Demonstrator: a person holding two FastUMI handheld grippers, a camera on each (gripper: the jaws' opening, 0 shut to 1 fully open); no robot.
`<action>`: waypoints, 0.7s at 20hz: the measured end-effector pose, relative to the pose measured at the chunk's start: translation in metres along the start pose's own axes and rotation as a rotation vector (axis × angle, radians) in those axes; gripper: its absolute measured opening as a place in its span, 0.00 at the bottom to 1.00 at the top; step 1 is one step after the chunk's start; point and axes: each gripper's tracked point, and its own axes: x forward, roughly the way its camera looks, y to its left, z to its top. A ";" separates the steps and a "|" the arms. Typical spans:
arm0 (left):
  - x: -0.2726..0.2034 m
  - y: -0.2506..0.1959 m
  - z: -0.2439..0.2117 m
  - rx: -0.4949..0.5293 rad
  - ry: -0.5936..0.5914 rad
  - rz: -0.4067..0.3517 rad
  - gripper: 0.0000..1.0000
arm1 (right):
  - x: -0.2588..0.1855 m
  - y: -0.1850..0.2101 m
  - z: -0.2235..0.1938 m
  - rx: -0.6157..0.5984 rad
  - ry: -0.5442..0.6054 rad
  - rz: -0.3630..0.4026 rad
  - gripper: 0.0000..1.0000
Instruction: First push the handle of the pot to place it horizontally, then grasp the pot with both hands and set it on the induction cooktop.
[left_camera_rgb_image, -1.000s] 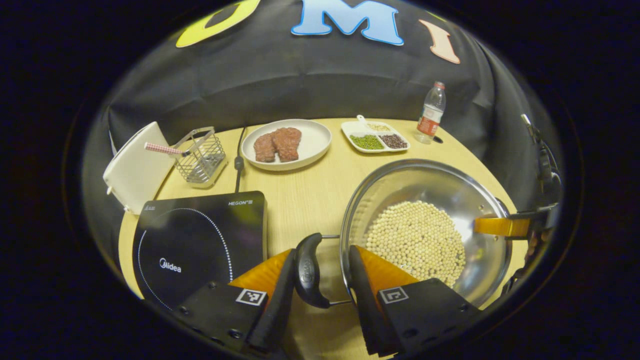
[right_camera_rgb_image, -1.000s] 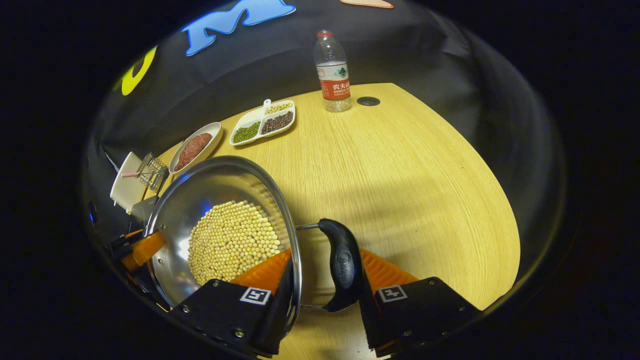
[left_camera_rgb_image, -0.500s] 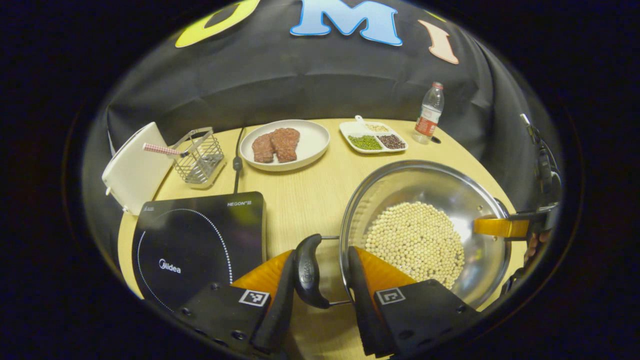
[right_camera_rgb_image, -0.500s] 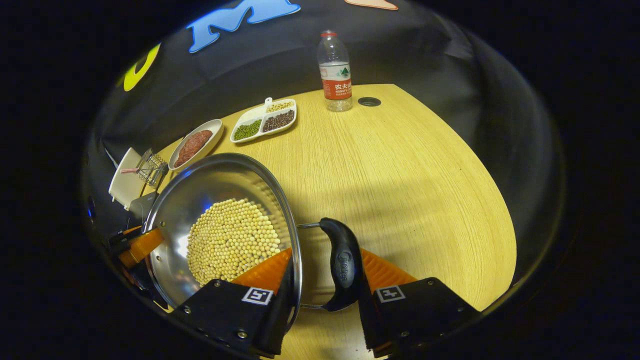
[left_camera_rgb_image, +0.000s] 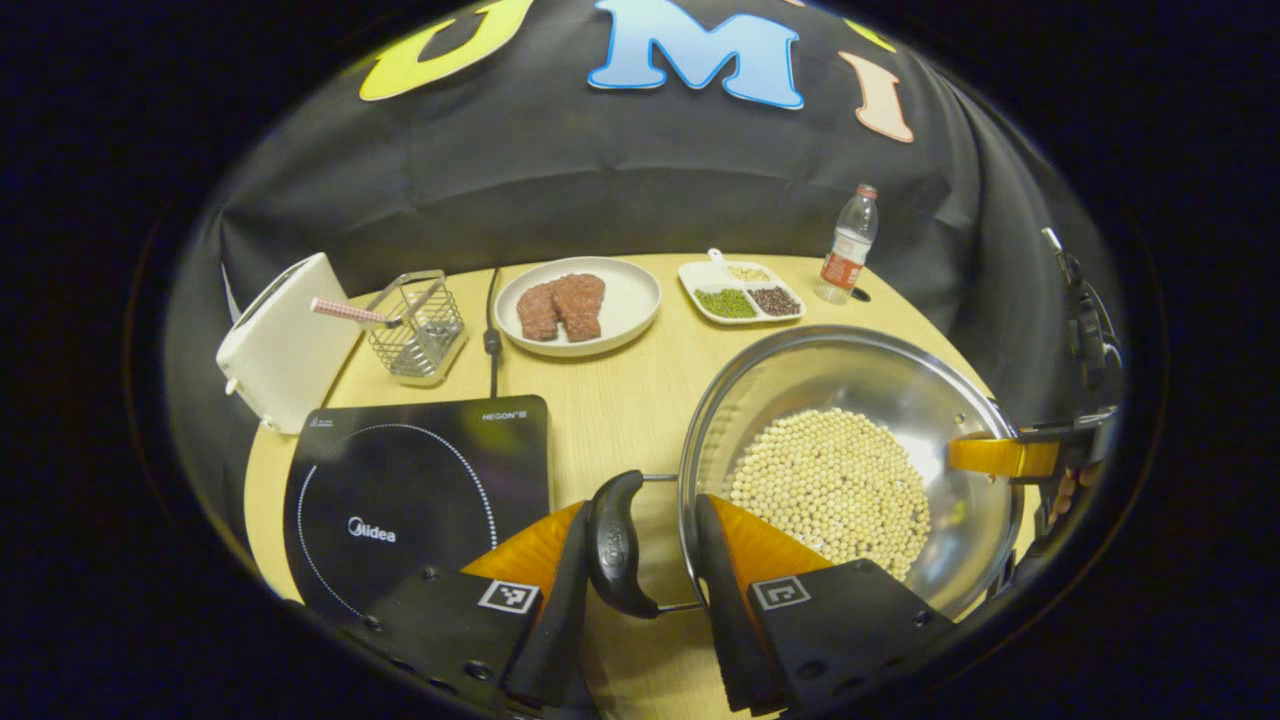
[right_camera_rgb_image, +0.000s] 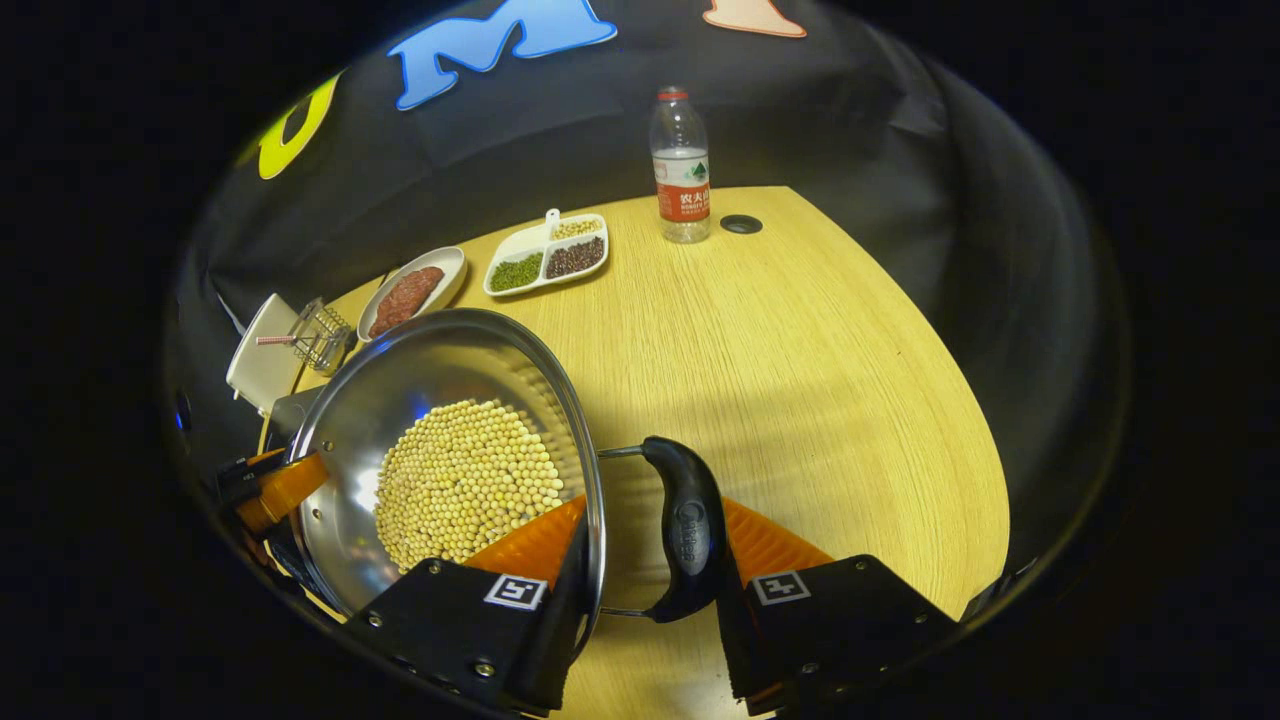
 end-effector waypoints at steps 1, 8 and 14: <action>-0.007 0.003 0.002 -0.002 -0.005 0.000 0.60 | -0.001 -0.001 0.001 -0.005 -0.003 -0.004 0.60; -0.053 0.040 -0.002 -0.015 -0.008 0.035 0.63 | 0.013 0.003 -0.002 -0.003 0.007 0.037 0.60; -0.084 0.090 0.000 -0.045 -0.032 0.063 0.60 | 0.011 0.002 0.008 -0.032 -0.012 0.081 0.60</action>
